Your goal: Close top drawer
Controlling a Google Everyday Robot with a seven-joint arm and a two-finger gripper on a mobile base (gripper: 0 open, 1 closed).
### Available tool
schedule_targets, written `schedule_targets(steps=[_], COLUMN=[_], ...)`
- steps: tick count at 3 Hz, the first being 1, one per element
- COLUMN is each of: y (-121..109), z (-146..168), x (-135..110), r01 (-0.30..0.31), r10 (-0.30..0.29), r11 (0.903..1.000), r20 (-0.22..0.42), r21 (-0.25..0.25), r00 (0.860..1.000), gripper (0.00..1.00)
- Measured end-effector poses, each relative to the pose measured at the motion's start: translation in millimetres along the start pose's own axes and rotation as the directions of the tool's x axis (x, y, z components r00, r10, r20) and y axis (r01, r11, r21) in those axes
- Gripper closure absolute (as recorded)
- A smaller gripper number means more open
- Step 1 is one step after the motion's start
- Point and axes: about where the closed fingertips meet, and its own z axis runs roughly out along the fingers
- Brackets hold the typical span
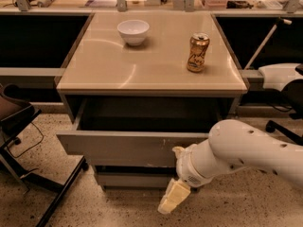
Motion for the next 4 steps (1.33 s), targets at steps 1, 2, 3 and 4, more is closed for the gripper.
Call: schedule_targets(steps=[1, 2, 3, 4], y=[0, -8, -49, -61], z=[0, -3, -2, -2], x=[0, 8, 27, 32], r01=[0.0, -0.029, -0.091, -0.111], r10=[0.0, 0.029, 0.091, 0.11], r11=[1.0, 0.9995, 0.9956, 0.9937], r20=[0.0, 0.011, 0.02, 0.019], r21=[0.0, 0.015, 0.02, 0.02], r00=[1.0, 1.0, 0.996, 0.994], gripper=[0.0, 0.0, 0.0, 0.0])
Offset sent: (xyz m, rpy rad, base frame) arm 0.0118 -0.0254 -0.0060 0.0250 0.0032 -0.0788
